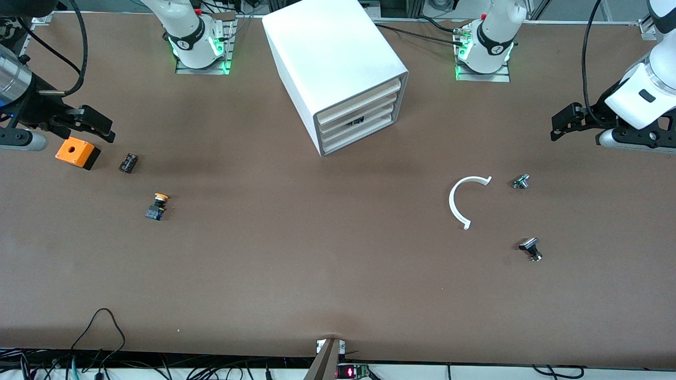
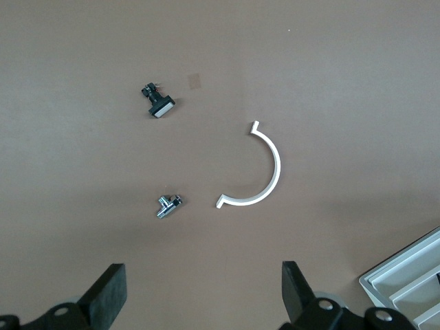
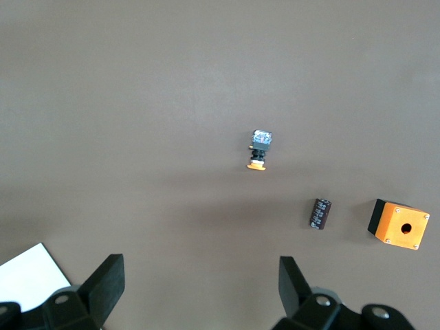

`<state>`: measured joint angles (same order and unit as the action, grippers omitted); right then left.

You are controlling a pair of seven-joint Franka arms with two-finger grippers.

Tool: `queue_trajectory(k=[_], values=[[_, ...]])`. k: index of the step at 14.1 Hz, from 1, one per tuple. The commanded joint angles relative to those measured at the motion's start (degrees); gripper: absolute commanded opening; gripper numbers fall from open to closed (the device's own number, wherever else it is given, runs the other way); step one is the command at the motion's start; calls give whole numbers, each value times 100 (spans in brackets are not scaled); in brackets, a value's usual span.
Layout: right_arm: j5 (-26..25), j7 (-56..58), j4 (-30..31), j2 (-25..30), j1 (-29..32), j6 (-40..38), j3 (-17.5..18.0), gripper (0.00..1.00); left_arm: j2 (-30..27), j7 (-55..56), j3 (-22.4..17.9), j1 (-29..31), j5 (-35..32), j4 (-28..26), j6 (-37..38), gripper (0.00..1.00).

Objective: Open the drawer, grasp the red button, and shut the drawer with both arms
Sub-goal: 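Move both grippers out from rest toward the white cabinet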

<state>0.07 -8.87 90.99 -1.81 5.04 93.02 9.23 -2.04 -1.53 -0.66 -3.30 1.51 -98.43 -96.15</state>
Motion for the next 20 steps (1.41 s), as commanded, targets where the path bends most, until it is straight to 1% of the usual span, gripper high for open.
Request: queue_trajectory(k=[1,5,7,9,11,13,14,17,20], values=[[-51,-18,-47,-13,59,-91,70,99,-51,30,-39,-48,8,8,62,99],[-51,-44,-38,-22,59,-83,70,99,-51,30,-39,-48,8,8,62,99],[-60,43,-11,-170,59,-109,70,99,-51,38,-39,-48,8,8,62,99],[-50,-150,-19,-267,50,-162,79,99,-42,56,-39,-13,69,-1,97,99],[-68,-123,-37,-390,-3,-118,79,99,-25,47,-30,-47,104,8,377,99],[-95,-176,-55,-557,-143,-31,79,99,19,47,48,-161,183,17,903,99],[-77,-185,-55,-671,-178,57,79,99,45,38,92,-188,323,17,1149,99],[-77,-324,-64,-882,-362,435,79,99,185,12,93,-188,1305,8,1511,99],[-77,-1166,-64,-1119,-661,637,79,99,598,-58,93,-188,2464,-45,1836,99]])
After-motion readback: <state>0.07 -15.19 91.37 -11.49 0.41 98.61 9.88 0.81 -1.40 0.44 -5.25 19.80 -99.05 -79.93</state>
